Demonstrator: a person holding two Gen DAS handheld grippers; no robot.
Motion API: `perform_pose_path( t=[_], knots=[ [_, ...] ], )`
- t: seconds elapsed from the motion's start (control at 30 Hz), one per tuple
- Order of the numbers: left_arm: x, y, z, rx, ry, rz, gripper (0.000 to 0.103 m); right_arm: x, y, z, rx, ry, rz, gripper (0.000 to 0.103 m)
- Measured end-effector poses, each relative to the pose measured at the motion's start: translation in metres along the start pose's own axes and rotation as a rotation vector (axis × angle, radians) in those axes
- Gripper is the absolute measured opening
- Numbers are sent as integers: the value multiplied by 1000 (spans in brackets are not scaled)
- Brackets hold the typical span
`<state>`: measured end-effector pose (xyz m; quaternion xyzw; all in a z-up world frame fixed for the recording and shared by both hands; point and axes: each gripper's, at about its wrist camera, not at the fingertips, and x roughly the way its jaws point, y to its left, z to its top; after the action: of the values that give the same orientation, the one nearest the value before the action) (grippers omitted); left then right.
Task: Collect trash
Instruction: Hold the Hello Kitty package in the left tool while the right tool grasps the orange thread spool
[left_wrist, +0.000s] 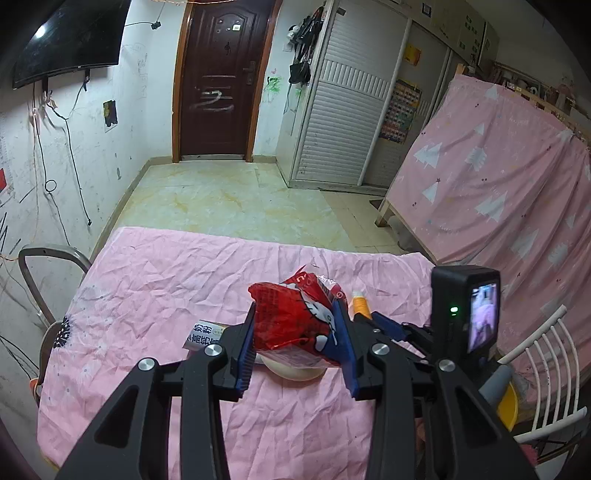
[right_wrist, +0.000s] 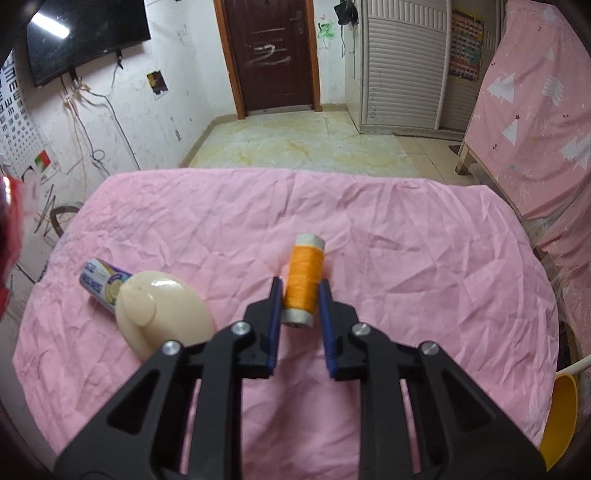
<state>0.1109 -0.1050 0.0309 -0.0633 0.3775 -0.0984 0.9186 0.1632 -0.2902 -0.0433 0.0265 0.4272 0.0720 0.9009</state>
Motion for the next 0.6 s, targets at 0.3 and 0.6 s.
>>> perform_pose_path(
  t=[0.3, 0.6],
  knots=[
    [1, -30, -7, 41, 8, -9, 29, -40, -31, -10, 60, -77, 20, 18],
    [7, -82, -21, 107, 33, -38, 29, -97, -90, -36, 163, -191, 9, 18]
  ],
)
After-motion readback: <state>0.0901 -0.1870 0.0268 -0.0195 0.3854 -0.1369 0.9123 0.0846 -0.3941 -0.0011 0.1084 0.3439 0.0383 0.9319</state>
